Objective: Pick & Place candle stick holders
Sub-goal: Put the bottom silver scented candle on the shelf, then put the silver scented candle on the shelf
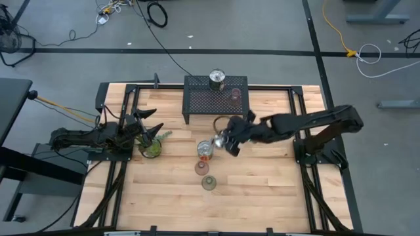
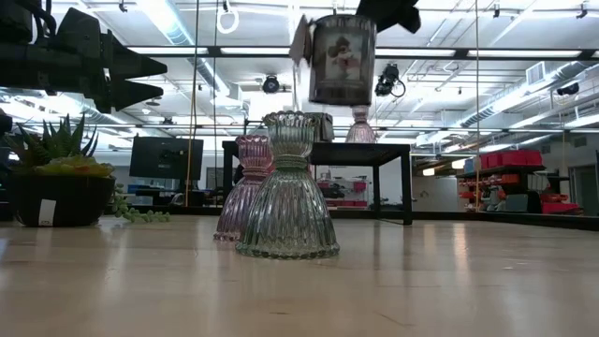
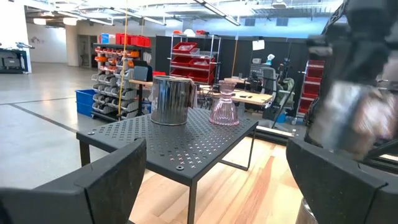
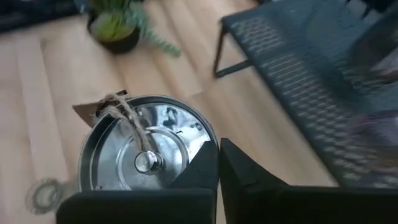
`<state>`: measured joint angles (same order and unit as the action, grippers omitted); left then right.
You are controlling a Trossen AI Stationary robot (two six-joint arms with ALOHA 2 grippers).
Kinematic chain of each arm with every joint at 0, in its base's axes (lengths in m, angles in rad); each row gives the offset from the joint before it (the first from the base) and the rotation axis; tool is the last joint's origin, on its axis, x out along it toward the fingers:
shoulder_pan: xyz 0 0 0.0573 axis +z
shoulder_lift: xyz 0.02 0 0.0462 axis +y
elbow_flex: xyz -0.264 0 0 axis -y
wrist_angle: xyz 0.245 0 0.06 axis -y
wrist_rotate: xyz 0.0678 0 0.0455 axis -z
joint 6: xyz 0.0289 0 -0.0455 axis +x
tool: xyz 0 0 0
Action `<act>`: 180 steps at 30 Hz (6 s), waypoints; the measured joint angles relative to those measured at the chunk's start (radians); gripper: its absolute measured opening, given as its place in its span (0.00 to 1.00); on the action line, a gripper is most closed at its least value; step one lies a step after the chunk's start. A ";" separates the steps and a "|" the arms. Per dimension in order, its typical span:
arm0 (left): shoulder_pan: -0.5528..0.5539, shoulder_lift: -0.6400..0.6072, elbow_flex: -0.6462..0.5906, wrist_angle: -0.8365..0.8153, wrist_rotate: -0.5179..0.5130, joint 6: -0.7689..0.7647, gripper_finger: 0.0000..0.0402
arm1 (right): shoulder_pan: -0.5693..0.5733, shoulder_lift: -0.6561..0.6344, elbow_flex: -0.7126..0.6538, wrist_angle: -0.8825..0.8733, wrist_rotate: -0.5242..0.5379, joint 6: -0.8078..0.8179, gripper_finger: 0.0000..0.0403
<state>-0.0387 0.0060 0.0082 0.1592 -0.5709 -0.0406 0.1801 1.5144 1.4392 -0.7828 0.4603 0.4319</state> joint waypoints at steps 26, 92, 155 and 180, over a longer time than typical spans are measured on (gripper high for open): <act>0.000 0.000 0.000 0.000 0.000 0.000 0.96 | -0.370 -0.356 0.001 -0.042 0.051 -0.141 0.00; 0.002 0.000 0.000 0.000 -0.004 0.001 0.96 | -0.957 0.054 0.001 0.173 -0.535 -0.273 0.00; 0.002 0.000 0.000 0.001 -0.004 0.001 0.96 | -0.699 -0.221 0.001 0.109 -0.815 -0.276 0.27; 0.002 0.121 0.165 0.071 0.021 -0.281 0.96 | -0.476 -0.218 0.001 0.027 -0.651 -0.328 0.27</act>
<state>-0.0372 0.1273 0.1736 0.2300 -0.5501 -0.3215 -0.2958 1.2961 1.4403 -0.7559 -0.1905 0.1035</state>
